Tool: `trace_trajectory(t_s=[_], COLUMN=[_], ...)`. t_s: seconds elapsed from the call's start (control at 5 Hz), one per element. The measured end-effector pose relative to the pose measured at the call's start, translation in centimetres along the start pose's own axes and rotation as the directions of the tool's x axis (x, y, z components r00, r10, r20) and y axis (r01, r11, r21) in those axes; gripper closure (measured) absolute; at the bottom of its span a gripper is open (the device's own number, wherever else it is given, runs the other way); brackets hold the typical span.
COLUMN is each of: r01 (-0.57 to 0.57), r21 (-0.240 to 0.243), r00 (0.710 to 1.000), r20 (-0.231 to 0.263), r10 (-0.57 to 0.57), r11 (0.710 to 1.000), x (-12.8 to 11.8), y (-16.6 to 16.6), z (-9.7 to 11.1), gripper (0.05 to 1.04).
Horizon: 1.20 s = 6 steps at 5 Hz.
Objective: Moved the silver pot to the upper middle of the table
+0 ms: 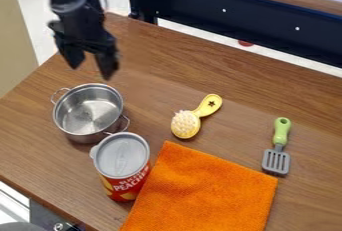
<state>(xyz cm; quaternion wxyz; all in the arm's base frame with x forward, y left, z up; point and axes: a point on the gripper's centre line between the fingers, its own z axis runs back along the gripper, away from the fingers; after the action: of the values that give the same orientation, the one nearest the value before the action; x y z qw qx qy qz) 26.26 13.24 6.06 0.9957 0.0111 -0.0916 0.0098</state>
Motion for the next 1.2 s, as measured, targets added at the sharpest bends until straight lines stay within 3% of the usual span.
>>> trace_trajectory(t_s=[0.2, 0.4, 0.6, 0.8, 1.0, 1.2], r01=[0.219, 0.460, 0.661, 0.703, 0.737, 0.748], r21=[0.007, 0.006, -0.065, -0.087, -0.067, -0.098], r00=[0.975, 0.884, 0.744, 0.697, 0.667, 0.651], r20=[-0.039, -0.094, -0.080, -0.108, -0.084, -0.086], r10=[-0.219, -0.458, -0.664, -0.709, -0.740, -0.754], r11=[0.976, 0.888, 0.748, 0.705, 0.673, 0.657], x=[0.0, 0.9, 1.0, 1.0, 1.1, 0.6], y=[1.3, 1.7, 1.3, 1.3, 1.2, 1.2], z=[-0.8, -1.7, -3.1, -4.7, -6.0, -7.1], gripper=[0.086, 0.086, 0.086, 0.086, 0.086, 0.088])
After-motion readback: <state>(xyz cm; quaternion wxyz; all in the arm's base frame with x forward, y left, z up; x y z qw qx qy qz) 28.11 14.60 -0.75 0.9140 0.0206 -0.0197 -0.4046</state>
